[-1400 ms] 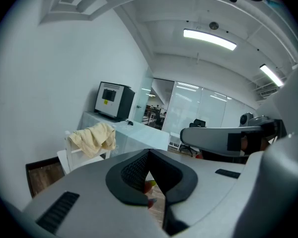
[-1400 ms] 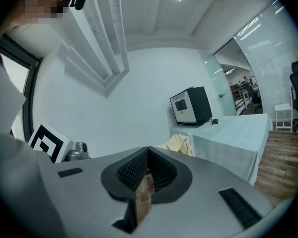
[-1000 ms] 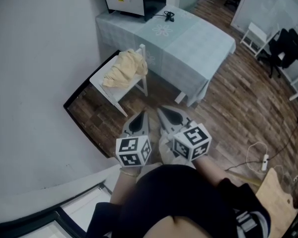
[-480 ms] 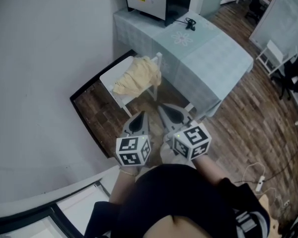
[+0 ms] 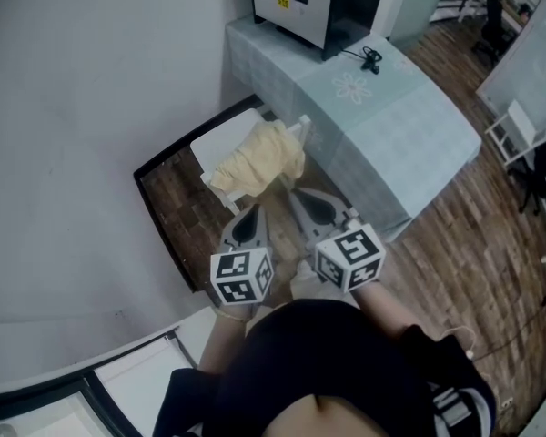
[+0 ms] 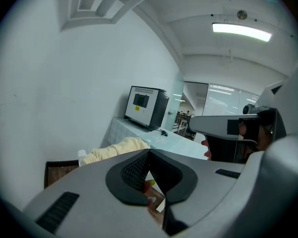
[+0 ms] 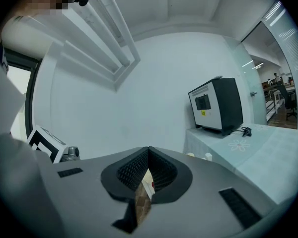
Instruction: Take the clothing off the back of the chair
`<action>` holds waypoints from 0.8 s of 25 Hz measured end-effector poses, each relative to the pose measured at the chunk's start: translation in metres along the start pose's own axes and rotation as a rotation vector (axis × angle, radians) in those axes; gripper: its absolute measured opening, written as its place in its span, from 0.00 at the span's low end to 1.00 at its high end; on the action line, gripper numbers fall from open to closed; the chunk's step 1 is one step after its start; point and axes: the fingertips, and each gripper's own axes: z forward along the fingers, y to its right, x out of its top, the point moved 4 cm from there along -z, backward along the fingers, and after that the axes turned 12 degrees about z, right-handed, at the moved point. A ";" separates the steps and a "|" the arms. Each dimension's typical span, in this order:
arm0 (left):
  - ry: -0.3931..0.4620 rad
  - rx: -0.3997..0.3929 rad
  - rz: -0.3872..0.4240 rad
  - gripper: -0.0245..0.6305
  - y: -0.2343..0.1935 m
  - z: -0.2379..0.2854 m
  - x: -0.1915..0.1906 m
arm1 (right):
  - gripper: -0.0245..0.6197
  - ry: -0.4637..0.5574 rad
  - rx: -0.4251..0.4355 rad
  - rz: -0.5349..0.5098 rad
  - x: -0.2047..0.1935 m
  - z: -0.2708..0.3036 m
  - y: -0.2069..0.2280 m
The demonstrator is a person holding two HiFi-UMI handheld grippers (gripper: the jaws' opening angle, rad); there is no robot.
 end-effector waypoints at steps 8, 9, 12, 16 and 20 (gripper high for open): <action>0.001 0.091 -0.041 0.03 -0.011 0.035 0.005 | 0.05 -0.038 0.067 -0.025 0.015 0.033 0.032; 0.001 0.102 -0.046 0.03 -0.012 0.039 0.005 | 0.06 -0.043 0.074 -0.028 0.016 0.037 0.036; 0.003 0.135 -0.057 0.03 -0.014 0.050 0.007 | 0.05 -0.059 0.091 -0.055 0.020 0.048 0.048; 0.000 0.184 -0.065 0.03 -0.019 0.065 0.006 | 0.06 -0.075 0.105 -0.079 0.022 0.063 0.065; -0.004 0.237 -0.081 0.03 -0.027 0.078 0.002 | 0.06 -0.093 0.120 -0.075 0.019 0.079 0.080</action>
